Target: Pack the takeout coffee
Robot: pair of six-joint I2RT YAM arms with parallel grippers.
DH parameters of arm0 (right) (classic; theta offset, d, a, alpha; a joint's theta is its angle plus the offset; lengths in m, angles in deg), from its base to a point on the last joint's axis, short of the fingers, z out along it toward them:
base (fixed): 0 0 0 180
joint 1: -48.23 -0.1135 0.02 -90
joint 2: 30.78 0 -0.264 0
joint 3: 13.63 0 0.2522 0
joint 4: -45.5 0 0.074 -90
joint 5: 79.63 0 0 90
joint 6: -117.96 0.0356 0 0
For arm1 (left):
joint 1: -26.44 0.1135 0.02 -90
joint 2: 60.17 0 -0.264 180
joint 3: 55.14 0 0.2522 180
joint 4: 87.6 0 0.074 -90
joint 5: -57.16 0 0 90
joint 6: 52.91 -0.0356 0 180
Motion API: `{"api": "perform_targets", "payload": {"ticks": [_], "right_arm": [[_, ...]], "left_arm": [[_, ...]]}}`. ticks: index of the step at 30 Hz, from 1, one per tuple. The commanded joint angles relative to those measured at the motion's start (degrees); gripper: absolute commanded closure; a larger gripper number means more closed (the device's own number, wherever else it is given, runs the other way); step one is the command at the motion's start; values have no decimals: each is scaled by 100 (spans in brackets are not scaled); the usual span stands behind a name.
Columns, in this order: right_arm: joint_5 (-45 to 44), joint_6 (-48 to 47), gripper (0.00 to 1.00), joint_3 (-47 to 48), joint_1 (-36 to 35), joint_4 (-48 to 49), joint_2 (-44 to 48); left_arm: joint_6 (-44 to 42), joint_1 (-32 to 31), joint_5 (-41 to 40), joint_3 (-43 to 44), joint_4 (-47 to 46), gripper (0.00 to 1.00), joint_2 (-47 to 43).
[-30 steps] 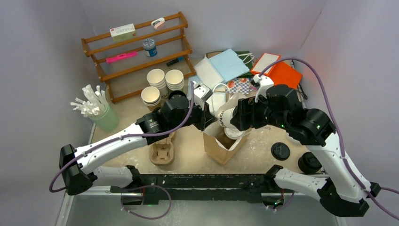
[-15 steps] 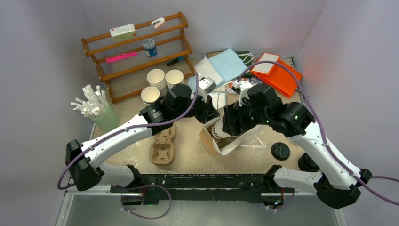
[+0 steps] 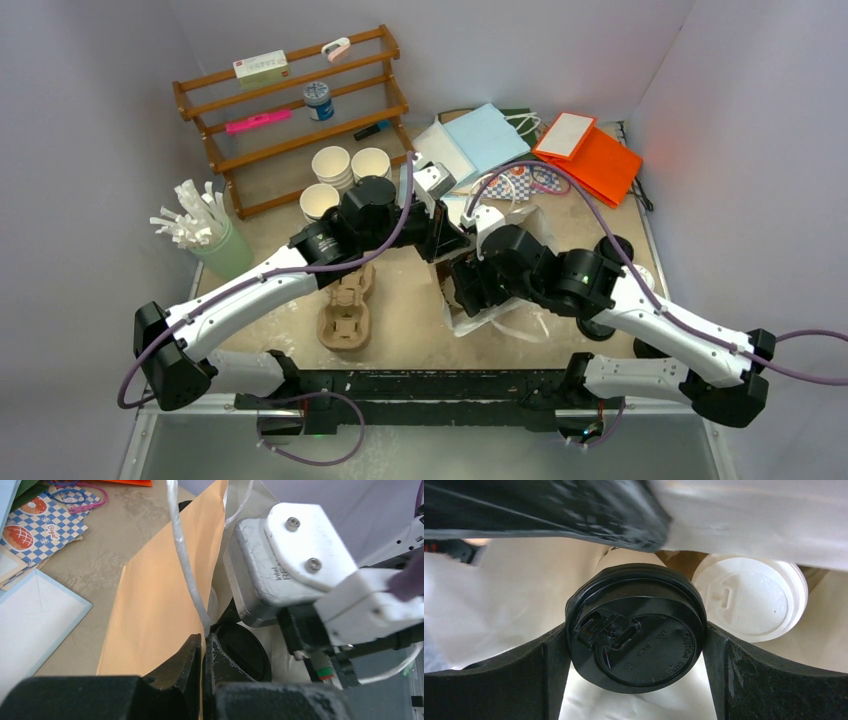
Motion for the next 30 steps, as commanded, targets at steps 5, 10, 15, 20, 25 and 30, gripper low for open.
{"api": "perform_targets", "payload": {"ticks": [5, 10, 15, 20, 25, 30], "right_arm": [[-1092, -56, 46, -835, -70, 1097, 380], [-1152, -182, 46, -1148, -69, 1627, 297], [-1448, -35, 46, -1123, -95, 1405, -58], [-1795, 272, 46, -1144, -112, 937, -78], [-2030, 418, 46, -1169, -130, 762, 1], [-2067, 500, 46, -1050, -154, 663, -86]], "left_arm": [[-47, 12, 24, 153, -357, 100, -184], [-78, 13, -45, 59, -354, 100, -202], [-218, 3, -94, 160, -119, 100, -156], [-454, 1, -230, 338, 242, 100, -151], [-567, -23, -440, 358, 349, 100, -307], [-727, -67, -605, 360, 443, 100, -391]]}}
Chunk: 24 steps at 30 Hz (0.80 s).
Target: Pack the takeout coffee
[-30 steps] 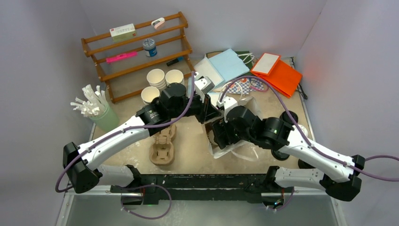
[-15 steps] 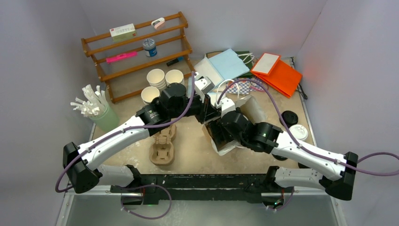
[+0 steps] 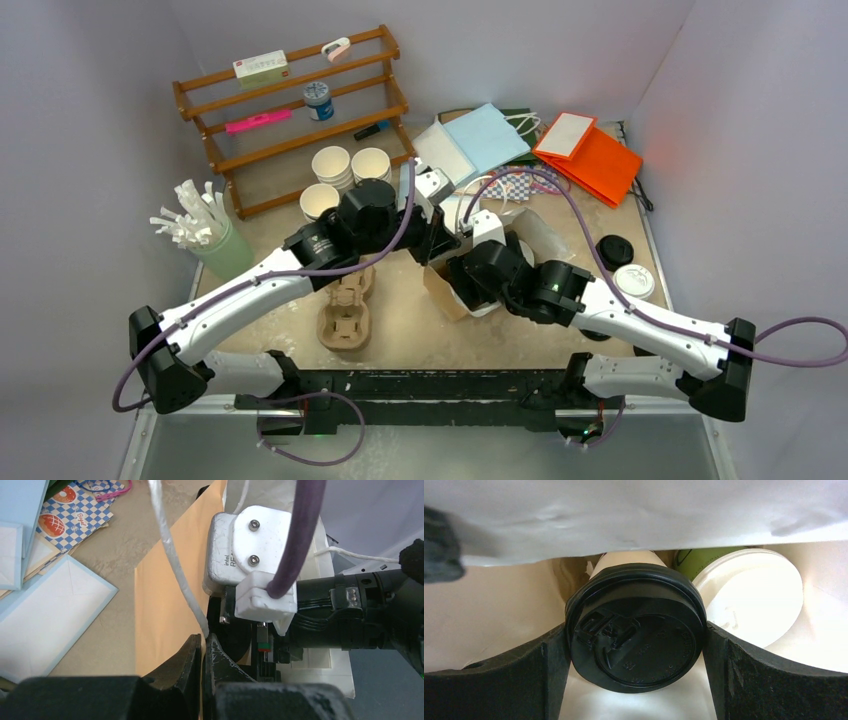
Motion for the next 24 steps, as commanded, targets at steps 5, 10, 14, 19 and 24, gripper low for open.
{"api": "perform_targets", "payload": {"ticks": [5, 10, 14, 19, 24], "right_arm": [[467, -49, 46, 136, -40, 191, -82], [833, -43, 45, 130, -45, 386, -37], [951, -95, 46, 58, -44, 428, 181], [1098, -52, 46, -121, -53, 414, 337], [1187, -91, 46, -114, -75, 400, 113]], "left_arm": [[-291, -35, -152, 305, 39, 100, -291], [130, 164, 88, 106, -80, 100, -391], [318, 360, 139, -62, -132, 100, -490], [458, 529, 216, -183, -203, 100, -576], [422, 540, 38, -142, -326, 100, -716]]}}
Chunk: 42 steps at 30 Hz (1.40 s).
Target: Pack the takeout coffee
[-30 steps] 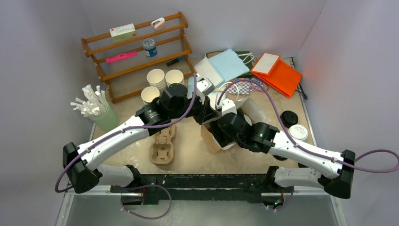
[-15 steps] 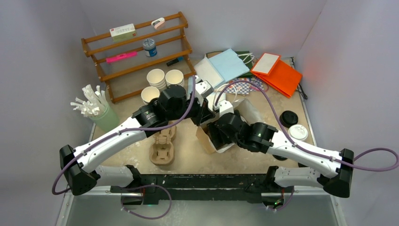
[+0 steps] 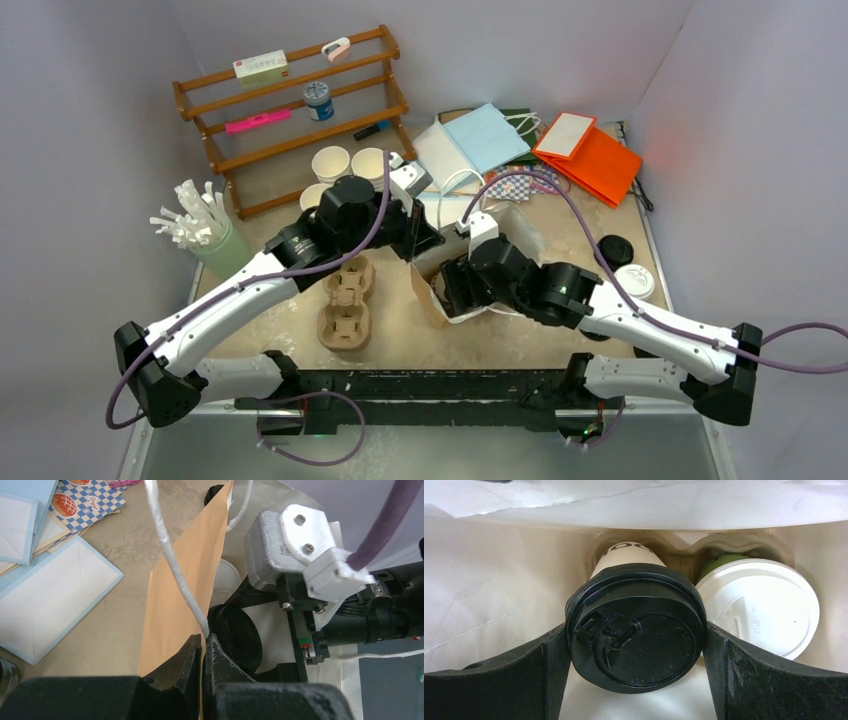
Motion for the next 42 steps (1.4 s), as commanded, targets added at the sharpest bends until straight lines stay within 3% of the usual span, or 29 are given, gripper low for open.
{"api": "perform_targets", "payload": {"ticks": [1, 8, 10, 14, 20, 27, 42], "right_arm": [[96, -73, 47, -63, -72, -50, -196], [-1093, -11, 50, 14, -781, 328, -781], [-1398, 7, 51, -63, -917, 653, -795], [-1926, 143, 52, -239, -968, 1059, -833], [-1966, 418, 52, -354, -970, 1120, -848], [-1678, 746, 52, -886, -967, 1221, -246], [-1806, 648, 53, -494, -967, 1195, -368]], "left_arm": [[-1, 77, -210, 100, -552, 100, -339], [-636, -17, -506, 426, -407, 100, -468], [-831, -72, -777, 327, -451, 100, -615], [-895, -71, -485, -122, -778, 100, -927], [-497, -70, 6, -608, -1132, 100, -1168], [-362, -79, 283, -1205, -1429, 100, -1529], [-55, -79, 663, -1513, -1518, 100, -1532]]}}
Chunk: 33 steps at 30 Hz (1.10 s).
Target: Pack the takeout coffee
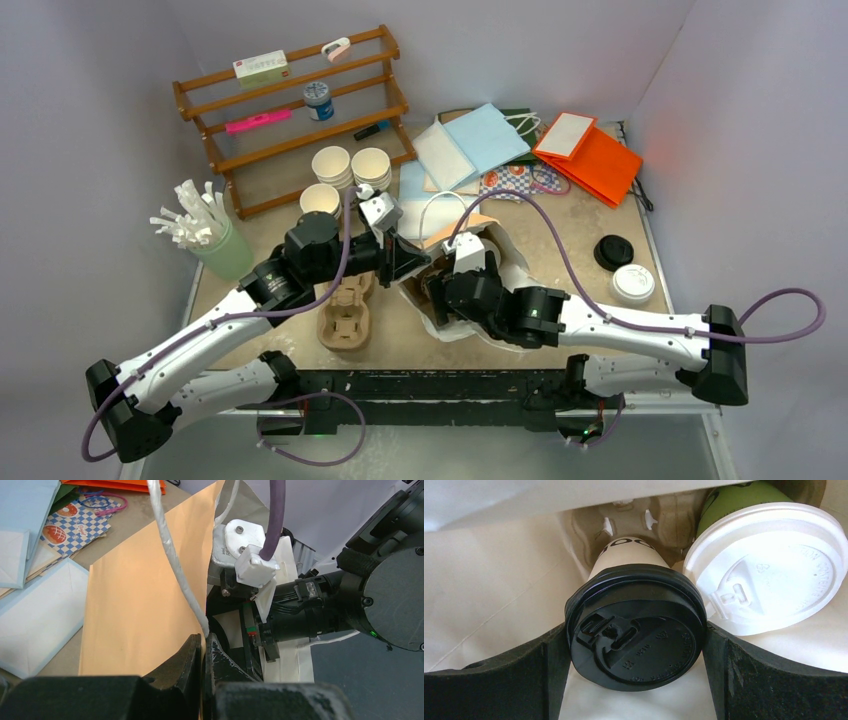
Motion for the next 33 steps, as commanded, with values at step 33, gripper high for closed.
{"api": "perform_targets", "payload": {"ticks": [33], "right_arm": [[595, -478, 53, 566, 592, -459, -549]], "left_arm": [[1005, 105, 451, 27, -1314, 100, 367]]}}
